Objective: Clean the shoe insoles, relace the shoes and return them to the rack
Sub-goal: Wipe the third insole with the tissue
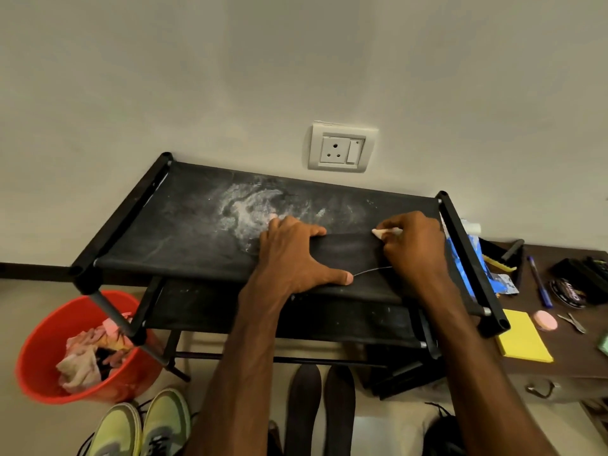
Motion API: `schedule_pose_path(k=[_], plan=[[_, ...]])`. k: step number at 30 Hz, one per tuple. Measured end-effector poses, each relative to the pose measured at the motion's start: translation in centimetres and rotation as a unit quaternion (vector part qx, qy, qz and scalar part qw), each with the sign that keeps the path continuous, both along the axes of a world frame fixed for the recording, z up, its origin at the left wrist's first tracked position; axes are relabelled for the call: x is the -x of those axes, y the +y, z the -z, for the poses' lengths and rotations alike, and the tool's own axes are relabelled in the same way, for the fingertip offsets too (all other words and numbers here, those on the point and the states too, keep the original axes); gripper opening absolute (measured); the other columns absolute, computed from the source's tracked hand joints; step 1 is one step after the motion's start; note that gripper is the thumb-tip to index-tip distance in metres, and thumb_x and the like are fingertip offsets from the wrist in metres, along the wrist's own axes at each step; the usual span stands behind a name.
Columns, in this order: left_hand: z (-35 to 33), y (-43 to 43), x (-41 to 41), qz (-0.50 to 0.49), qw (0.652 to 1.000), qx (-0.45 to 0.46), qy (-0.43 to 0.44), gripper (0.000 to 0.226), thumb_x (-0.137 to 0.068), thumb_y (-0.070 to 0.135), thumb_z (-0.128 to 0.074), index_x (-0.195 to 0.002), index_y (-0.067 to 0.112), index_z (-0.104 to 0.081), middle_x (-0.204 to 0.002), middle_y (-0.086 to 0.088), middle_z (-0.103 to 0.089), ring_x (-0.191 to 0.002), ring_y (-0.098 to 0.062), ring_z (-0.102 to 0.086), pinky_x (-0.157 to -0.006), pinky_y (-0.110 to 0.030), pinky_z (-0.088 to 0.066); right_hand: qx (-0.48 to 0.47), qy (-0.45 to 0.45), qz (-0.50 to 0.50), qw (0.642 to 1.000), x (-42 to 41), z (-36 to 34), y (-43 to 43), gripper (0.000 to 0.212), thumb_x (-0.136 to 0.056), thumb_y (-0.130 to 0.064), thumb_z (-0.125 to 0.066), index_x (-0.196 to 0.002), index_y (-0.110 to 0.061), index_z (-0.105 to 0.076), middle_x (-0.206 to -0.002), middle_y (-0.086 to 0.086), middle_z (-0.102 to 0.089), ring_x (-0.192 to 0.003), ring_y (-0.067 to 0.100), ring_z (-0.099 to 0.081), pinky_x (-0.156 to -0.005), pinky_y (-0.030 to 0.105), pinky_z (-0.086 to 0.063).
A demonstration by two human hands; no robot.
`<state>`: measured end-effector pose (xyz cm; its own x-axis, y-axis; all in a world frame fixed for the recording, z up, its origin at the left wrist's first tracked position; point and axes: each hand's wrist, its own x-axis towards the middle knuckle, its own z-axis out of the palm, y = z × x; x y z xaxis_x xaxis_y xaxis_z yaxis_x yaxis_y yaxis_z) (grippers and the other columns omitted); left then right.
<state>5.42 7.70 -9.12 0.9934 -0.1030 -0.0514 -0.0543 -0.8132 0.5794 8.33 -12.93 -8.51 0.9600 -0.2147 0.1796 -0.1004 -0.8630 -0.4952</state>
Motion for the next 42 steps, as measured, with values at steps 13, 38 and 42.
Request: schedule_pose_path(k=[13,38,42], plan=[[2.1,-0.2,-1.3,-0.009,0.999,0.05,0.002,0.112,-0.042,0.08,-0.082,-0.139,0.035,-0.05,-0.137,0.004,-0.054,-0.14,-0.027,-0.035,-0.123,-0.043,-0.016,-0.038,0.004,-0.088,0.995,0.5,-0.1,1.5,0.031,-0.083,0.009,-0.064,-0.092,-0.013,-0.083,-0.091,0.006,-0.079,-0.084,0.018,-0.072,-0.083,0.031,-0.058],[2.8,-0.1,-1.8,-0.013,0.997,0.082,-0.007,0.111,-0.035,0.082,-0.08,-0.131,0.033,-0.053,-0.131,0.007,-0.057,-0.138,-0.025,-0.04,-0.125,-0.045,-0.013,-0.019,0.029,-0.102,0.994,0.6,-0.5,0.6,0.025,-0.092,-0.004,-0.069,-0.1,-0.022,-0.083,-0.1,0.0,-0.078,-0.09,0.013,-0.07,-0.092,0.033,-0.057],[2.5,-0.1,-1.7,-0.009,0.997,0.08,-0.008,0.109,-0.039,0.077,-0.085,-0.132,0.031,-0.053,-0.13,0.007,-0.057,-0.136,-0.023,-0.041,-0.124,-0.046,-0.015,-0.023,0.051,-0.248,0.967,2.8,-1.7,2.2,0.026,-0.087,0.002,-0.072,-0.1,-0.018,-0.083,-0.08,-0.024,-0.065,-0.077,-0.014,-0.063,-0.071,0.004,-0.047]])
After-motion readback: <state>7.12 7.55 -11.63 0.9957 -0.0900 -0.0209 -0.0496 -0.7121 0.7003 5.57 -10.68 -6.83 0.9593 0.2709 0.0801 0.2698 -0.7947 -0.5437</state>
